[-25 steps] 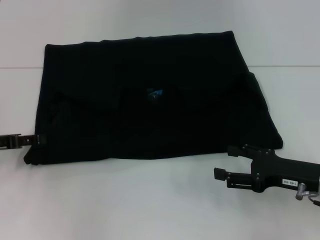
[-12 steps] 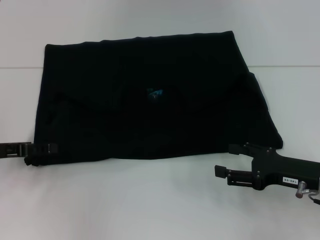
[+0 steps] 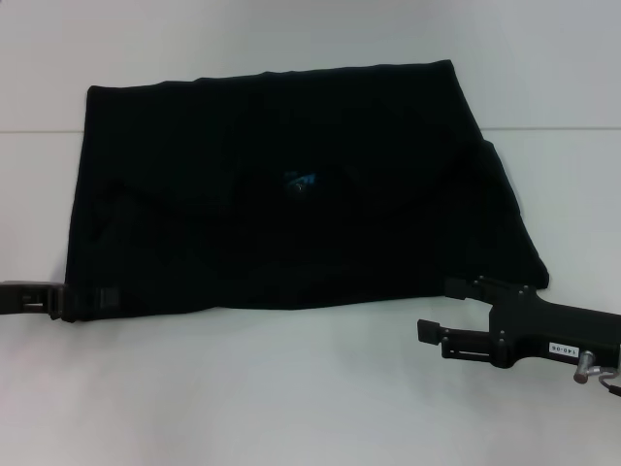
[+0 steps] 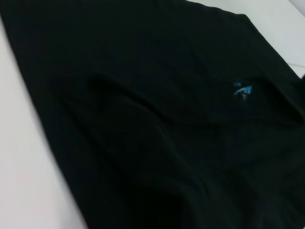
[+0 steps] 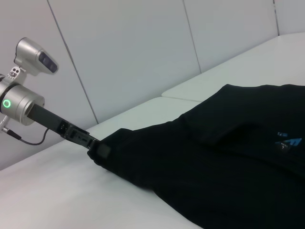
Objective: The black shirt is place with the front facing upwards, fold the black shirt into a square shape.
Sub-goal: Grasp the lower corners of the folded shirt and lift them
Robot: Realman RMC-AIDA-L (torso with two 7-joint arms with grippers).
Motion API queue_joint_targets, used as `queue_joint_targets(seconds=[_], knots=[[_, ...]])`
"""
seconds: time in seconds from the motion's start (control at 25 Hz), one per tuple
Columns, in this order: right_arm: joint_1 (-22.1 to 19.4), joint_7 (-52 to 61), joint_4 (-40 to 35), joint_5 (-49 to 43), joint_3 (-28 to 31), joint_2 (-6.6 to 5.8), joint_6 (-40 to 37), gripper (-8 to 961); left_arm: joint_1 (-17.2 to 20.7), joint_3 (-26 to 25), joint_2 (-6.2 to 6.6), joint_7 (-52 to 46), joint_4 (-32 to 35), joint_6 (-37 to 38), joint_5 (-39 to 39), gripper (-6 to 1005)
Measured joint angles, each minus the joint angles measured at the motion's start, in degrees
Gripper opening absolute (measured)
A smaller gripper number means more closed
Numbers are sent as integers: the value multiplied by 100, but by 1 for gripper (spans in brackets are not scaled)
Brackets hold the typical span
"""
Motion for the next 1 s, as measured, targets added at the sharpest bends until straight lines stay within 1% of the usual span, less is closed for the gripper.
queue_joint_targets(seconds=[0.08, 0.2, 0.28, 0.48, 0.6, 0.68, 0.72, 0.8, 0.92, 1.0], knots=[[0, 5, 0, -1, 1, 0, 13, 927, 34, 35, -72, 258, 119, 50, 0, 636], [1, 29, 0, 0, 2, 0, 29, 927, 63, 125, -114, 327, 220, 51, 0, 601], [0, 58, 0, 3, 2, 0, 34, 927, 63, 141, -116, 316, 231, 37, 2, 578], [2, 70, -20, 7, 2, 0, 40, 927, 35, 138, -77, 289, 199, 72, 5, 322], [6, 139, -64, 13, 2, -9, 42, 926, 34, 125, -75, 287, 196, 59, 8, 210], [15, 307, -101, 23, 19, -50, 33, 925, 34, 116, -75, 287, 195, 55, 8, 135], [21, 449, -146, 33, 46, -89, 28, 924, 34, 113, -74, 288, 194, 54, 9, 98], [24, 906, -351, 21, 95, -171, 7, 923, 35, 112, -73, 287, 193, 55, 9, 73], [20, 2145, -1040, -98, 74, -389, -7, 922, 34, 108, -72, 288, 191, 53, 9, 36], [69, 3203, -1512, -351, 8, -601, -42, 920, 32, 104, -72, 288, 191, 52, 9, 36]])
